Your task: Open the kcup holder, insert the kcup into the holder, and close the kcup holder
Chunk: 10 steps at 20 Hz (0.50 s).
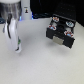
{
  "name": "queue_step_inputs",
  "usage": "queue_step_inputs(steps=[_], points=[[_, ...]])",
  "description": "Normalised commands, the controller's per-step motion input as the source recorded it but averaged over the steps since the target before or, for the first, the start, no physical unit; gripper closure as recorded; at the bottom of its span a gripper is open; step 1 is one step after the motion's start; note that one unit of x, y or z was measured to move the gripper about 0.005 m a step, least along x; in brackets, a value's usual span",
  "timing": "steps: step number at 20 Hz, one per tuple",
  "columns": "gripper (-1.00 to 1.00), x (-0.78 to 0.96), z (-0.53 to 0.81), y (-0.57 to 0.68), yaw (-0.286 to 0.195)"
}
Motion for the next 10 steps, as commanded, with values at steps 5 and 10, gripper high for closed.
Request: queue_step_inputs(steps=[5, 10], points=[[1.00, 0.02, 0.72, 0.68, 0.016], [1.00, 0.03, 0.65, 0.74, 0.011]])
